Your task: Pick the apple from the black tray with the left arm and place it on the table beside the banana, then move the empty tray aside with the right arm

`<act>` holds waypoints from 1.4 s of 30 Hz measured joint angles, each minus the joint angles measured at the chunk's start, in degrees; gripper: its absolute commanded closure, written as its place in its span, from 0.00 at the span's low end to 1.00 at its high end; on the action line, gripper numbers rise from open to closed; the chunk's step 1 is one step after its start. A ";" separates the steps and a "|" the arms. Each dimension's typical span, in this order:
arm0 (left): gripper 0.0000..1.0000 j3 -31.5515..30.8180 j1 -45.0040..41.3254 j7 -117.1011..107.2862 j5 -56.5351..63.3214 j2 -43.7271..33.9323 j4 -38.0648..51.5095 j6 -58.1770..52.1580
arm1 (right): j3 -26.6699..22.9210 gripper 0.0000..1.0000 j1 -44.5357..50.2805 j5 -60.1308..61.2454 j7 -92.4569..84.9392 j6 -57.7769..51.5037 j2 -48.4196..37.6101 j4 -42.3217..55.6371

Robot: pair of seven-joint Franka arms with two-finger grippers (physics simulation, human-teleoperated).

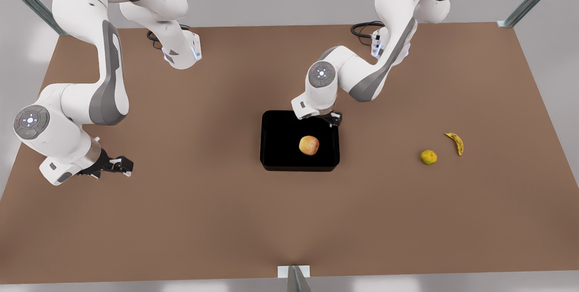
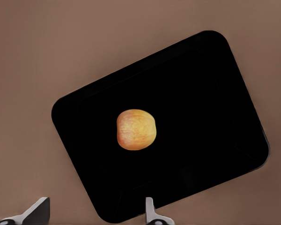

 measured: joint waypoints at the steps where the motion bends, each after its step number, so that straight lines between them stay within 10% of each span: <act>1: 0.00 0.13 0.24 -1.52 0.00 0.33 -1.62 1.51 | 0.00 0.00 0.00 0.01 -0.02 -0.22 0.05 0.00; 13: 0.00 0.86 -0.58 -13.69 3.82 12.61 0.42 17.49 | 0.02 0.00 0.01 -0.03 -0.20 -1.29 0.14 0.00; 42: 0.00 0.79 -3.38 -26.62 16.01 13.97 -5.45 26.93 | 0.00 0.00 -0.02 -0.12 -0.36 -1.45 0.49 0.00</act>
